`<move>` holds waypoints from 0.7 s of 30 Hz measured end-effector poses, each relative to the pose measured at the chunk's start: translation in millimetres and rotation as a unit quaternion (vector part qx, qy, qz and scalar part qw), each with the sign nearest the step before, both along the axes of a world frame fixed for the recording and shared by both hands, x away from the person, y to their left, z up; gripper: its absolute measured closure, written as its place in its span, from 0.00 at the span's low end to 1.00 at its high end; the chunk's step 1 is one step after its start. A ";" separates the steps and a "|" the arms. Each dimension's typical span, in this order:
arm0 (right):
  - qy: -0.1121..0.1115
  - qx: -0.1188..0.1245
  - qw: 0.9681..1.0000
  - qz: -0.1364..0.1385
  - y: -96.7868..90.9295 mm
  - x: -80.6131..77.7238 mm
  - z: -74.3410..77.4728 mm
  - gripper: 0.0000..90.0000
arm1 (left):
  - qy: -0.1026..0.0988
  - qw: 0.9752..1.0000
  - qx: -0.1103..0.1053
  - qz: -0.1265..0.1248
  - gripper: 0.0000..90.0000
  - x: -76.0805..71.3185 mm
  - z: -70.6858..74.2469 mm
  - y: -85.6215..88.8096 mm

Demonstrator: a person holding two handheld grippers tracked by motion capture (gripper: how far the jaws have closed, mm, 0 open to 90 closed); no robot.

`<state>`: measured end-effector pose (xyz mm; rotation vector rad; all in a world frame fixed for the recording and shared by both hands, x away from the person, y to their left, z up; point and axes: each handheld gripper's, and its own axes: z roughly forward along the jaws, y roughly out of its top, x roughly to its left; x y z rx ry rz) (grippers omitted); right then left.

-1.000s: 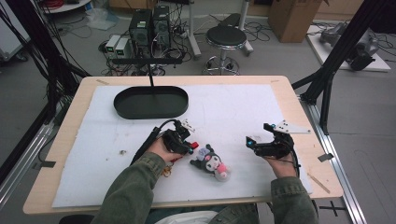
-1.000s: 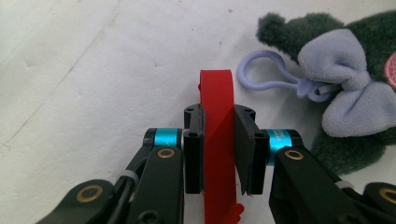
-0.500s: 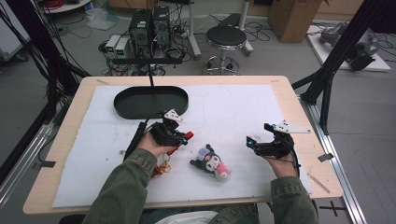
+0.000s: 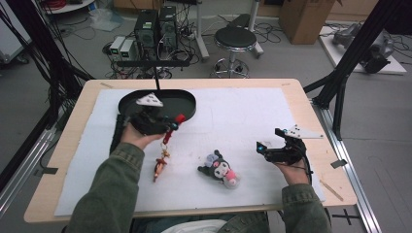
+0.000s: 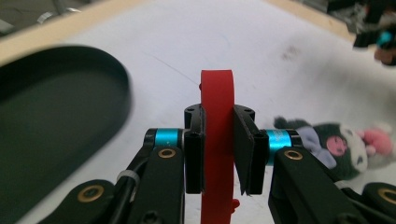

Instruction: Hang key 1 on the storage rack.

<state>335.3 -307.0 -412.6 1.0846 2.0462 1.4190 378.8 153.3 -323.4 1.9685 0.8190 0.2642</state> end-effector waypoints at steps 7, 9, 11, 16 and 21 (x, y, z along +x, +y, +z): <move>0.000 0.000 1.000 -0.003 0.6 0.2 -0.1 0.00 | -0.048 0.996 -0.061 0.037 0.84 6.6 50.4 43.9; 0.000 -0.001 1.000 -0.002 1.0 0.1 -0.1 0.00 | -0.058 0.995 -0.063 0.046 0.84 9.6 62.7 51.4; -0.001 -0.001 1.000 -0.003 1.3 0.4 -0.1 0.00 | -0.062 0.995 -0.059 0.051 0.84 10.7 66.6 53.2; 0.001 -0.001 1.000 0.000 0.9 0.9 -0.4 0.00 | -0.070 0.994 -0.046 0.073 0.84 21.6 86.5 63.9; 0.003 0.005 1.000 0.006 2.5 -1.2 0.2 0.00 | -0.074 0.992 -0.052 0.086 0.84 34.6 96.2 71.1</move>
